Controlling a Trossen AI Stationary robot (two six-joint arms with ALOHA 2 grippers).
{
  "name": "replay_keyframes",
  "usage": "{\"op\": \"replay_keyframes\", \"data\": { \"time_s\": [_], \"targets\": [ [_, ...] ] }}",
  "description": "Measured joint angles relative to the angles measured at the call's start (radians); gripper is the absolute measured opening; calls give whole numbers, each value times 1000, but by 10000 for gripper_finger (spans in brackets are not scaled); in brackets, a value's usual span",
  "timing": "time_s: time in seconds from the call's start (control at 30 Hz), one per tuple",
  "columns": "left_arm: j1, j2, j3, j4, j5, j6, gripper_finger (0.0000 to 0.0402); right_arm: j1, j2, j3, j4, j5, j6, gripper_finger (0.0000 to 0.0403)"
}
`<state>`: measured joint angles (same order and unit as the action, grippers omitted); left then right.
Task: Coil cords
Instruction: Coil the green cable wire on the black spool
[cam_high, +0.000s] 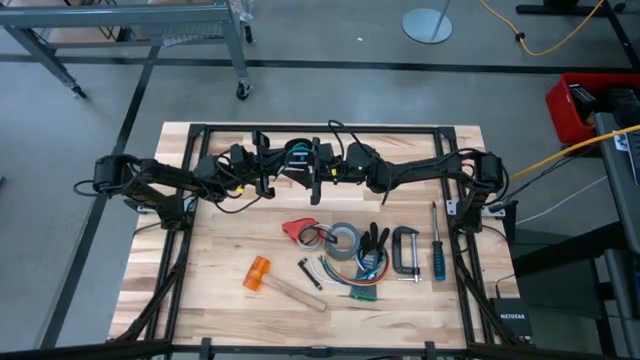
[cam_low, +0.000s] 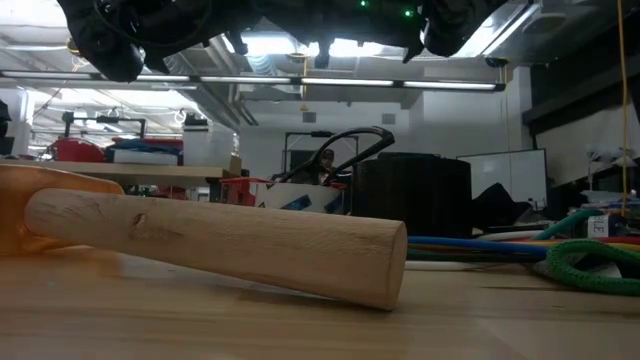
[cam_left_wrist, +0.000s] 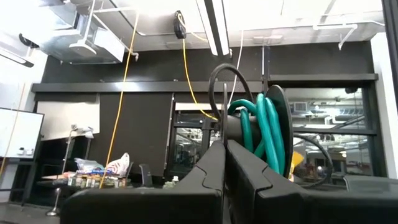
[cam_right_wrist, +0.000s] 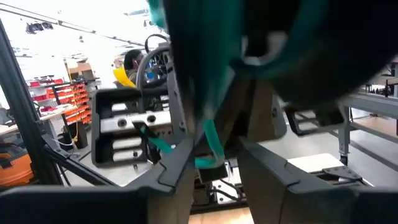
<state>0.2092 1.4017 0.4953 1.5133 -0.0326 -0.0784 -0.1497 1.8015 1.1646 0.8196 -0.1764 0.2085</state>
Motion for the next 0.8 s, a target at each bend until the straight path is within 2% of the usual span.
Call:
{"op": "replay_keyframes", "data": {
  "time_s": [0.33, 0.43, 0.63, 0.8],
  "targets": [
    [0, 0, 0, -1, 0, -10, 0, 0, -2, 14, -79, 0, -3, 116],
    [0, 0, 0, -4, 0, -13, 0, 0, -2, 14, -80, 0, -4, 95],
    [0, 0, 0, -5, 0, -18, 0, -1, -2, 14, -76, 0, -9, 12],
    [0, 0, 0, -6, 0, -19, 0, -1, -2, 14, -84, 0, -27, 20]
  ]
}}
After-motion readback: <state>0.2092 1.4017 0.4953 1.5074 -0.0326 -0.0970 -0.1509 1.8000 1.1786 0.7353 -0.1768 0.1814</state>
